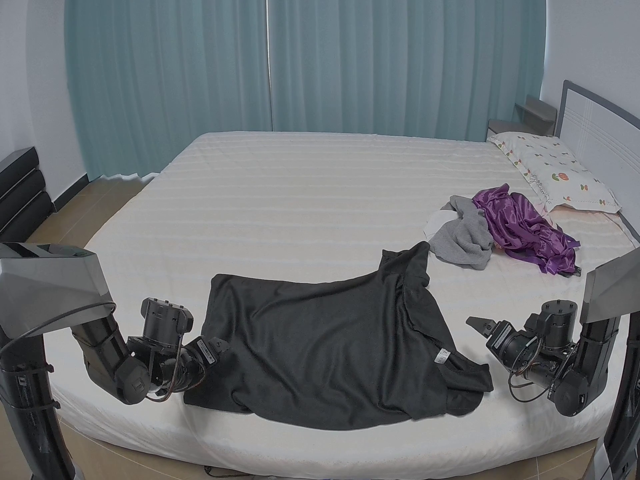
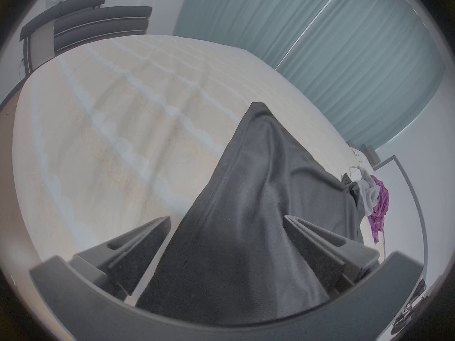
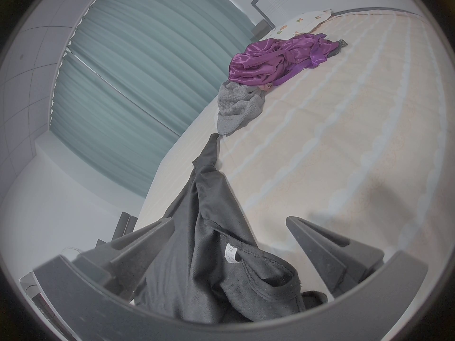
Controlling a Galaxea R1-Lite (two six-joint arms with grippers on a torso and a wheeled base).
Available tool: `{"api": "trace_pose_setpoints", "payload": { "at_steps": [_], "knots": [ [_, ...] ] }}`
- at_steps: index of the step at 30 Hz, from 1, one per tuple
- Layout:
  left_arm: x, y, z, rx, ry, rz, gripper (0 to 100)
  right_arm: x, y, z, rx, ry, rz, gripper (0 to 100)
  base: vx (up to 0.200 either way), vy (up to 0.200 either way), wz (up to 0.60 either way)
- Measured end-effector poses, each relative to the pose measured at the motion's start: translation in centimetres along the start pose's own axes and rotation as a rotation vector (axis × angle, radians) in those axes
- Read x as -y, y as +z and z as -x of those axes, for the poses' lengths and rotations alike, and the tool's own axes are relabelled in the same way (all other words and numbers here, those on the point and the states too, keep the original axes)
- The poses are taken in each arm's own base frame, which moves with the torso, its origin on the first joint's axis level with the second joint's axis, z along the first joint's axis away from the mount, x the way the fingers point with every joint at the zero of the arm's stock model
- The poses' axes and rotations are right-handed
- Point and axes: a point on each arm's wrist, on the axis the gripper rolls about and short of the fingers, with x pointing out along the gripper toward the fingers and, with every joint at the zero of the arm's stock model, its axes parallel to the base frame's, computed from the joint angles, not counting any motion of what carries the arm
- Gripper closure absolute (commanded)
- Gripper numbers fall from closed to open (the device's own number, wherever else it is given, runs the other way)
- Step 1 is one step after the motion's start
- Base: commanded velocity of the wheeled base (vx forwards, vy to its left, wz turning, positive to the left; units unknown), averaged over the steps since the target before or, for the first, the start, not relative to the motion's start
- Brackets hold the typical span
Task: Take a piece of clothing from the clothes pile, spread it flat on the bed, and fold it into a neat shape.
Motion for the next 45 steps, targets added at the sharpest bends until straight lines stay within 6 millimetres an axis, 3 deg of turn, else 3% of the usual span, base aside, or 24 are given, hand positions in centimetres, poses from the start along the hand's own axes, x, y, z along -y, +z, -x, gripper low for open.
{"api": "trace_pose_setpoints", "payload": {
  "at_steps": [5, 6, 16, 33, 45],
  "knots": [
    [-0.4, -0.5, -0.4, -0.019, 0.017, -0.008, 0, 0.1, 0.0, -0.1, -0.003, -0.002, -0.001, 0, 0.0, 0.0, 0.0],
    [-0.4, -0.6, -0.4, -0.021, 0.02, -0.009, 100, 0.1, 0.0, -0.1, -0.003, -0.002, -0.001, 0, 0.0, 0.0, 0.0],
    [-0.4, -0.1, -0.6, -0.004, 0.016, 0.005, 100, 0.3, -0.2, -0.2, -0.012, -0.008, -0.003, 0, 0.0, 0.0, 0.0],
    [0.0, 2.8, -0.9, 0.15, -0.08, 0.117, 100, 0.8, -1.0, -1.2, -0.13, 0.055, 0.004, 0, 0.0, 0.0, 0.0],
    [0.4, 3.1, -1.1, 0.162, -0.093, 0.132, 100, 2.0, -1.7, -3.1, -0.149, 0.043, 0.169, 0, 0.0, 0.0, 0.0]
  ]
}}
